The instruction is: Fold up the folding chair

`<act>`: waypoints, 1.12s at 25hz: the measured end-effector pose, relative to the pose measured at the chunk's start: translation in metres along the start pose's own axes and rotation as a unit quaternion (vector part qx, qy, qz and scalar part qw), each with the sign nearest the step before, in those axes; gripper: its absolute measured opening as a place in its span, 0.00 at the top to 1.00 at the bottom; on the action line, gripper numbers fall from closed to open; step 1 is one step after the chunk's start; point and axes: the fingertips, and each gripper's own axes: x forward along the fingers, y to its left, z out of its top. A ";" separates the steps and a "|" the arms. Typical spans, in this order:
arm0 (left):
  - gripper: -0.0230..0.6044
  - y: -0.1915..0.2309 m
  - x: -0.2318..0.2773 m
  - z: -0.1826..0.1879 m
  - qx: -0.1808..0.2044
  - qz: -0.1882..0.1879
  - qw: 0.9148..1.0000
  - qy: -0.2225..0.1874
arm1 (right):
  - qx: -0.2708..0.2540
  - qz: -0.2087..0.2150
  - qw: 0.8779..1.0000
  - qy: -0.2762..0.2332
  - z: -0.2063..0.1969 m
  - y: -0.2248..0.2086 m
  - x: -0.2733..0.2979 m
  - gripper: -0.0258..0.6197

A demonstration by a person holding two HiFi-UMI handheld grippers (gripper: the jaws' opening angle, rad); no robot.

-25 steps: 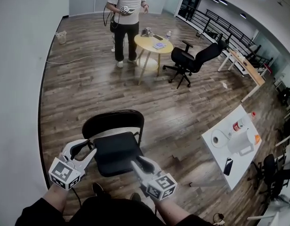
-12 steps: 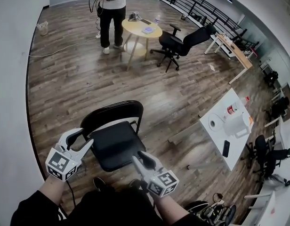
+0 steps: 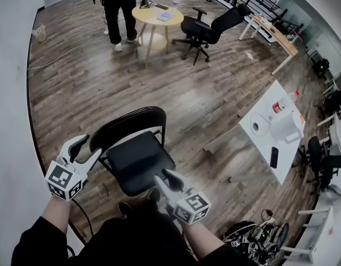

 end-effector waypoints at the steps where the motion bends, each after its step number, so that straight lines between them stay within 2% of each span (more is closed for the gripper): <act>1: 0.61 0.002 0.004 -0.001 0.003 -0.001 1.000 0.007 | 0.003 0.000 1.000 0.002 -0.003 -0.005 0.001 0.77; 10: 0.53 0.012 0.050 -0.023 0.017 -0.003 0.996 0.084 | 0.065 0.008 0.998 0.009 -0.018 -0.059 0.003 0.73; 16: 0.50 0.026 0.078 -0.051 0.041 0.000 0.989 0.139 | 0.100 0.011 0.994 0.029 -0.045 -0.090 0.005 0.68; 21: 0.50 0.039 0.093 -0.068 0.072 -0.003 0.983 0.170 | 0.122 -0.002 0.991 0.053 -0.078 -0.105 0.005 0.64; 25: 0.48 0.048 0.102 -0.085 0.082 -0.025 0.978 0.192 | 0.149 -0.022 0.987 0.064 -0.104 -0.109 0.006 0.63; 28: 0.45 0.054 0.112 -0.098 0.092 -0.049 0.973 0.207 | 0.158 -0.054 0.983 0.071 -0.127 -0.117 0.006 0.62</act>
